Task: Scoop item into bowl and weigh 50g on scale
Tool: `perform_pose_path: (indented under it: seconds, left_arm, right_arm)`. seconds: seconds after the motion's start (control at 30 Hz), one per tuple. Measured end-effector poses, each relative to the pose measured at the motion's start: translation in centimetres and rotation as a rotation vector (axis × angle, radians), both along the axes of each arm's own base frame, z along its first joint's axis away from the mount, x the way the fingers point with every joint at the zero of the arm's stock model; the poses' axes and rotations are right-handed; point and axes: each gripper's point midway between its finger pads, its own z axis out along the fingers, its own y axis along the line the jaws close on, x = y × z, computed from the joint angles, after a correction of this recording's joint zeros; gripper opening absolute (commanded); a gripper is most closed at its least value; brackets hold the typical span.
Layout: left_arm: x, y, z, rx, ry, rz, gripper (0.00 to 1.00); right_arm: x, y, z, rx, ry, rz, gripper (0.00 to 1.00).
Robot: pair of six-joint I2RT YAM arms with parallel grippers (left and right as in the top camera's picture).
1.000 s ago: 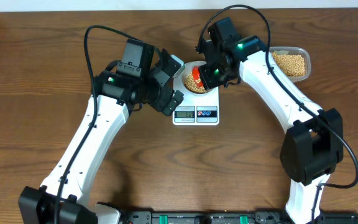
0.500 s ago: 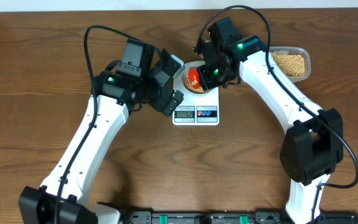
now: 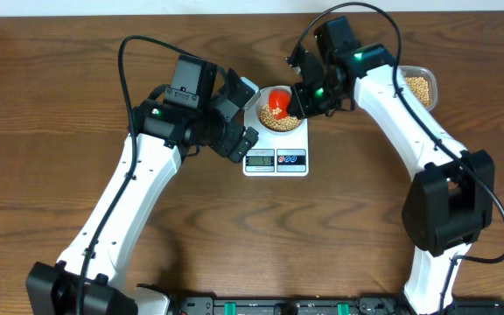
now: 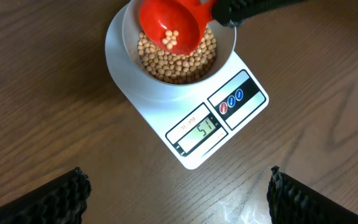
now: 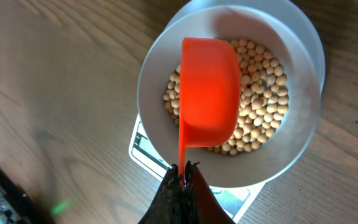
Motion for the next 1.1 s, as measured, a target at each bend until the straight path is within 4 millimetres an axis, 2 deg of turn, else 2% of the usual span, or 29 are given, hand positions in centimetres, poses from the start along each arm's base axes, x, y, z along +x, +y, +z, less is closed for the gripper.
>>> perform_pose_path:
  seconds: [0.83, 1.1]
  left_arm:
    - [0.0, 0.0, 0.0, 0.0, 0.0, 0.0, 0.93]
    - [0.0, 0.0, 0.0, 0.0, 0.0, 0.0, 0.93]
  right_arm:
    - [0.4, -0.5, 0.5, 0.05, 0.018, -0.02, 0.01]
    - [1.2, -2.0, -0.4, -0.052, -0.019, -0.059, 0.01]
